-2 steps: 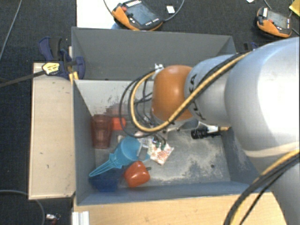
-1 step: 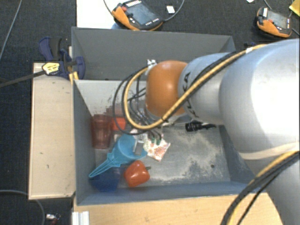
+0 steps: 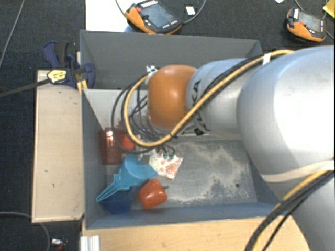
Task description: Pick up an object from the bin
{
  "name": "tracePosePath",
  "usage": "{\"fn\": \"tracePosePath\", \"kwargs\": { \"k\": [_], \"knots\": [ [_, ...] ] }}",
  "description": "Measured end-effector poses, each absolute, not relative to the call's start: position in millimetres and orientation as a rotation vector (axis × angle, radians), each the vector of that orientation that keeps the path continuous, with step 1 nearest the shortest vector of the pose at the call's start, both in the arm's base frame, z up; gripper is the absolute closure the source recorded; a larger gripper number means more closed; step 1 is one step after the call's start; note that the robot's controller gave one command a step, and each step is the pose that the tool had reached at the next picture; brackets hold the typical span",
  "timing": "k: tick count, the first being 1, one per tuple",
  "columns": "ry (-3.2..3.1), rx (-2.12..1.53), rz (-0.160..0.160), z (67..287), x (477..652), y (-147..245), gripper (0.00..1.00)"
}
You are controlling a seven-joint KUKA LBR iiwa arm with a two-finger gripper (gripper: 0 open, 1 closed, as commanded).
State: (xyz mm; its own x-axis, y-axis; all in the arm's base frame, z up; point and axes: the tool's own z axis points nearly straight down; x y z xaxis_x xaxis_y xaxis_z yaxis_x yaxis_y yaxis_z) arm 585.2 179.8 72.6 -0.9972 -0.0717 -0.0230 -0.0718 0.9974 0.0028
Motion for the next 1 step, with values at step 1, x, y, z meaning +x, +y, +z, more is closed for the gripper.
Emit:
{"fn": "tracePosePath", "kwargs": {
  "k": [1],
  "knots": [
    [3.117, -0.111, 0.006, 72.6, 585.2, 179.9, 1.0]
  ]
}}
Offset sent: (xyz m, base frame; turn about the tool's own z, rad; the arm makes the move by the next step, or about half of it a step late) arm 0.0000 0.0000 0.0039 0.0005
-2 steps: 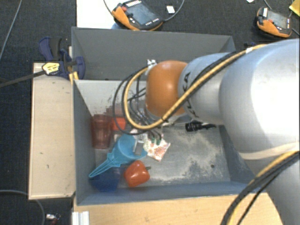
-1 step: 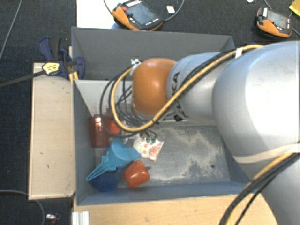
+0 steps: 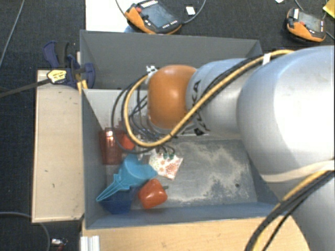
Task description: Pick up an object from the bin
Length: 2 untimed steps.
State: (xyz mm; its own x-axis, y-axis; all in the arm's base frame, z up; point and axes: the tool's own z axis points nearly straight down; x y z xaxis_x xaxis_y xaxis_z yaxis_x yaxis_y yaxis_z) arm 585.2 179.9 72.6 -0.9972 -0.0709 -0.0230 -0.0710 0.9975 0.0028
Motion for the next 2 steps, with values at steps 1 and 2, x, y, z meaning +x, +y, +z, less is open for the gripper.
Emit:
{"fn": "tracePosePath", "kwargs": {
  "k": [1, 2],
  "knots": [
    [3.116, -0.108, 0.006, 73.6, 585.3, 179.6, 1.0],
    [3.126, -0.106, 0.001, 89.1, 582.6, 178.1, 1.0]
  ]
}}
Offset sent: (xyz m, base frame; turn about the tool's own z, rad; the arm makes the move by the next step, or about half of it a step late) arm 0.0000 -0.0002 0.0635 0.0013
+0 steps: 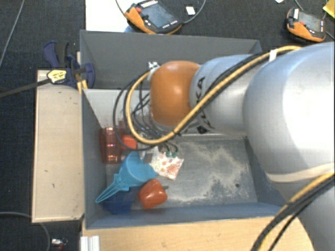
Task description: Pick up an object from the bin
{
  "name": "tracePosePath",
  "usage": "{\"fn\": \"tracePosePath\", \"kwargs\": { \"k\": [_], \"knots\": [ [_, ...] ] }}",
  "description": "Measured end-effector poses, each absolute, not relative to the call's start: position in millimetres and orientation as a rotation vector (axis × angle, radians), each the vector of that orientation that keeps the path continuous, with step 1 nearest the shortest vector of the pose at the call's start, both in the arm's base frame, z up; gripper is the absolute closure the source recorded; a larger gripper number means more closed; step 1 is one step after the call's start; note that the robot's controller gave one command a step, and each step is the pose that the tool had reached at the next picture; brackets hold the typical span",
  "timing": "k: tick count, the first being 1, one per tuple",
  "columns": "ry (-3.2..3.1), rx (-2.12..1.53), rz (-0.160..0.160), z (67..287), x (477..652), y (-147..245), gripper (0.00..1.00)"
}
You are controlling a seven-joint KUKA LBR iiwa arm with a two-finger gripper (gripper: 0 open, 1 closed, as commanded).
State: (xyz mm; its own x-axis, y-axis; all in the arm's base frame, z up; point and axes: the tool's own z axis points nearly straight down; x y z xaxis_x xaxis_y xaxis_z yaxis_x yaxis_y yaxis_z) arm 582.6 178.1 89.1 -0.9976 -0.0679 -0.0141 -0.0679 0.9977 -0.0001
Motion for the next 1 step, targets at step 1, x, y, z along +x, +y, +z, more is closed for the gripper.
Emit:
{"fn": "tracePosePath", "kwargs": {
  "k": [1],
  "knots": [
    [3.116, -0.103, 0.005, 117.3, 585.3, 178.7, 1.0]
  ]
}}
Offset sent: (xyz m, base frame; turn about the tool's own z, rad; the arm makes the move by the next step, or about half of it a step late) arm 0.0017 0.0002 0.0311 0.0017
